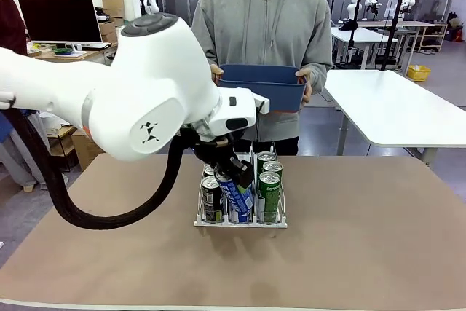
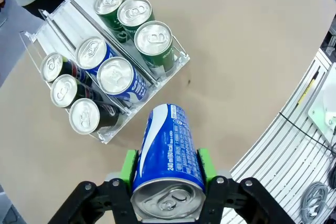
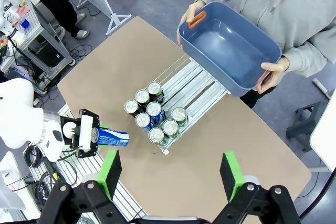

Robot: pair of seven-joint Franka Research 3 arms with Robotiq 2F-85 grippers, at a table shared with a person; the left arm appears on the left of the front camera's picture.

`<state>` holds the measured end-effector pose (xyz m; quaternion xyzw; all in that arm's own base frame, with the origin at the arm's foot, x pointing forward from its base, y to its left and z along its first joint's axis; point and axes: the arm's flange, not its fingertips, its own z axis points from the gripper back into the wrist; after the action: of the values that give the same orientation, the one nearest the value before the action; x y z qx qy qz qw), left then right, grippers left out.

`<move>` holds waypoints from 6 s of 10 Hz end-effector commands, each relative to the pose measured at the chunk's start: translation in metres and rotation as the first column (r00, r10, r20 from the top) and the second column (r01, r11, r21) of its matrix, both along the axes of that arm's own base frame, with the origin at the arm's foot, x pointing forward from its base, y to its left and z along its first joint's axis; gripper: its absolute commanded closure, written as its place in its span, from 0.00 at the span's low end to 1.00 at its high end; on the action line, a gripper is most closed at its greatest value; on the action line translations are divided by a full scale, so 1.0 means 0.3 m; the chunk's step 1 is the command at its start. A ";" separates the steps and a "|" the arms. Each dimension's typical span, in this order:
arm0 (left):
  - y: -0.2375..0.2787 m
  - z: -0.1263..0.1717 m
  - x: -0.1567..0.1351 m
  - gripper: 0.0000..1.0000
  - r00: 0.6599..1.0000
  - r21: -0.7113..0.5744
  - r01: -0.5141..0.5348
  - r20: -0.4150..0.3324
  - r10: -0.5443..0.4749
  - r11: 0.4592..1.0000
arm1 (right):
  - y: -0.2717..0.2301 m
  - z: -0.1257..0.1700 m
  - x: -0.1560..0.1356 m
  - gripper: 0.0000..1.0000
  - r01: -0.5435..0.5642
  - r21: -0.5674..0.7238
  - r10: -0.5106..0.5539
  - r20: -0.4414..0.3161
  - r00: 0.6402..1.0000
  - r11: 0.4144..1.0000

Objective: Fill the beverage cans into the dispenser.
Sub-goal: Place the picked Ionic drink in the line of the Automatic Can Dispenser with the same cans.

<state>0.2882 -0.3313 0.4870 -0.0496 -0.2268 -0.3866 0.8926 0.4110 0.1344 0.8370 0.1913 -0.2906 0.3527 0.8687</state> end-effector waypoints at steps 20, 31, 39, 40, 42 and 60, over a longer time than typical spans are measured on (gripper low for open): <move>-0.074 -0.184 0.182 1.00 0.979 0.005 -0.179 0.096 0.177 0.984 | -0.008 -0.004 -0.007 0.00 0.000 0.001 0.000 -0.008 1.000 1.000; -0.108 -0.223 0.381 1.00 0.969 -0.047 -0.229 0.089 0.233 0.972 | -0.008 -0.004 -0.007 0.00 0.000 0.001 0.000 -0.008 1.000 1.000; -0.149 -0.316 0.482 1.00 0.975 0.033 -0.214 -0.047 0.216 0.976 | -0.008 -0.004 -0.007 0.00 0.000 0.001 0.000 -0.008 1.000 1.000; -0.150 -0.328 0.488 1.00 0.973 0.048 -0.214 -0.074 0.217 0.976 | -0.008 -0.004 -0.007 0.00 0.000 0.001 0.000 -0.008 1.000 1.000; -0.151 -0.332 0.502 1.00 0.961 0.088 -0.242 -0.117 0.251 0.966 | -0.008 -0.004 -0.007 0.00 0.000 0.001 0.000 -0.008 1.000 1.000; -0.109 -0.140 0.389 0.01 0.954 0.013 -0.298 -0.027 0.299 0.954 | -0.008 -0.004 -0.007 0.00 0.000 0.001 0.000 -0.008 1.000 1.000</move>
<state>0.4052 -0.3645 0.4452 -0.0166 -0.2166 -0.2476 0.9442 0.4109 0.1344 0.8371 0.1913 -0.2906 0.3527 0.8687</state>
